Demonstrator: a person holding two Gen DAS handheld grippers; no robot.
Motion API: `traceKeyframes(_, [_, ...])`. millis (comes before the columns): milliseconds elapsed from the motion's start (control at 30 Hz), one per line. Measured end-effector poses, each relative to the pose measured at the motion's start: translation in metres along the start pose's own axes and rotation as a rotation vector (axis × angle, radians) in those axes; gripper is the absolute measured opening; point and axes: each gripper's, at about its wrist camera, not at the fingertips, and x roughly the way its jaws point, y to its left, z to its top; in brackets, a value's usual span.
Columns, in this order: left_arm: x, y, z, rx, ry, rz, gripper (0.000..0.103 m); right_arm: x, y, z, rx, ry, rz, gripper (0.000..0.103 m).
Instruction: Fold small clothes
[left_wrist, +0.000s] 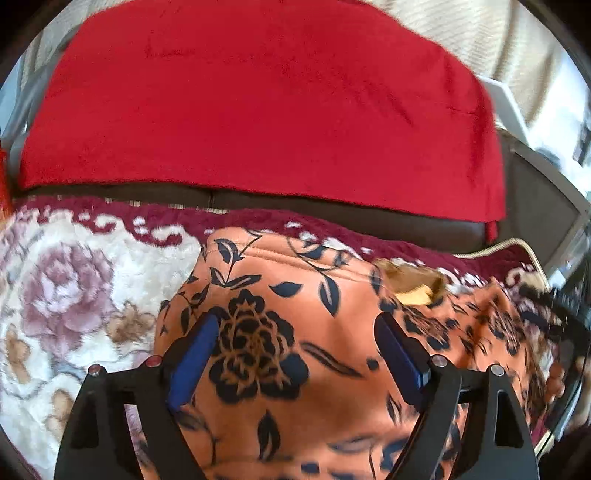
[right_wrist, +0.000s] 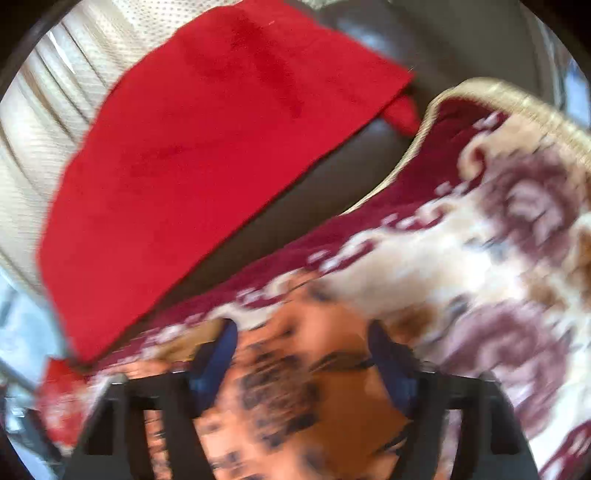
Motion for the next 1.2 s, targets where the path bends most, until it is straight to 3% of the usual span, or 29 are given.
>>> traceKeyframes(100, [0.027,0.014,0.005,-0.079,0.082,0.030,0.087,0.028,-0.003,0.009,-0.043,0.101,-0.055,0.077])
traceKeyframes(167, [0.050,0.027,0.001,-0.096,0.145,0.098,0.087,0.046,-0.002,0.010,-0.076,0.134,-0.030,0.077])
traceKeyframes(200, [0.053,0.030,0.002,-0.106,0.137,0.098,0.087,0.057,0.000,0.009,-0.090,0.157,-0.020,0.075])
traceKeyframes(267, [0.051,0.028,0.003,-0.096,0.110,0.109,0.087,0.073,0.004,0.003,-0.117,0.193,-0.032,0.040])
traceKeyframes(333, [0.050,0.027,0.002,-0.068,0.078,0.148,0.087,0.064,0.009,0.005,-0.138,0.145,-0.057,0.011])
traceKeyframes(433, [0.050,0.033,-0.001,-0.101,0.067,0.148,0.087,0.029,0.012,0.016,-0.126,0.006,-0.049,0.009])
traceKeyframes(467, [0.050,0.033,-0.002,-0.105,0.060,0.156,0.087,0.025,0.011,0.016,-0.126,-0.004,-0.047,0.009])
traceKeyframes(533, [0.048,0.032,-0.002,-0.095,0.047,0.178,0.087,0.035,0.004,0.011,-0.124,0.027,-0.074,0.009])
traceKeyframes(633, [0.044,0.030,-0.005,-0.087,0.045,0.180,0.087,0.080,-0.023,-0.001,-0.048,0.144,-0.114,0.008])
traceKeyframes(700, [0.041,0.031,-0.006,-0.092,0.044,0.173,0.087,0.071,-0.031,0.008,0.020,0.112,-0.049,0.010])
traceKeyframes(800, [0.026,0.029,-0.008,-0.083,0.021,0.170,0.087,0.047,-0.042,0.017,0.108,0.035,0.012,0.024])
traceKeyframes(900, [0.010,0.021,-0.011,-0.034,0.001,0.186,0.087,0.017,-0.043,0.023,0.109,-0.019,0.042,0.026])
traceKeyframes(967, [-0.001,0.016,-0.013,-0.008,-0.010,0.150,0.087,-0.005,-0.039,0.021,0.085,-0.016,0.097,0.034])
traceKeyframes(1033, [-0.014,0.010,-0.017,0.023,-0.012,0.125,0.087,-0.023,-0.035,0.013,0.044,-0.012,0.087,0.084])
traceKeyframes(1100, [-0.024,0.005,-0.023,0.044,-0.005,0.101,0.087,-0.040,-0.037,0.005,0.009,-0.048,0.089,0.085])
traceKeyframes(1200, [-0.034,-0.001,-0.036,0.055,0.039,0.053,0.087,-0.046,-0.044,-0.015,-0.029,0.026,0.086,0.084])
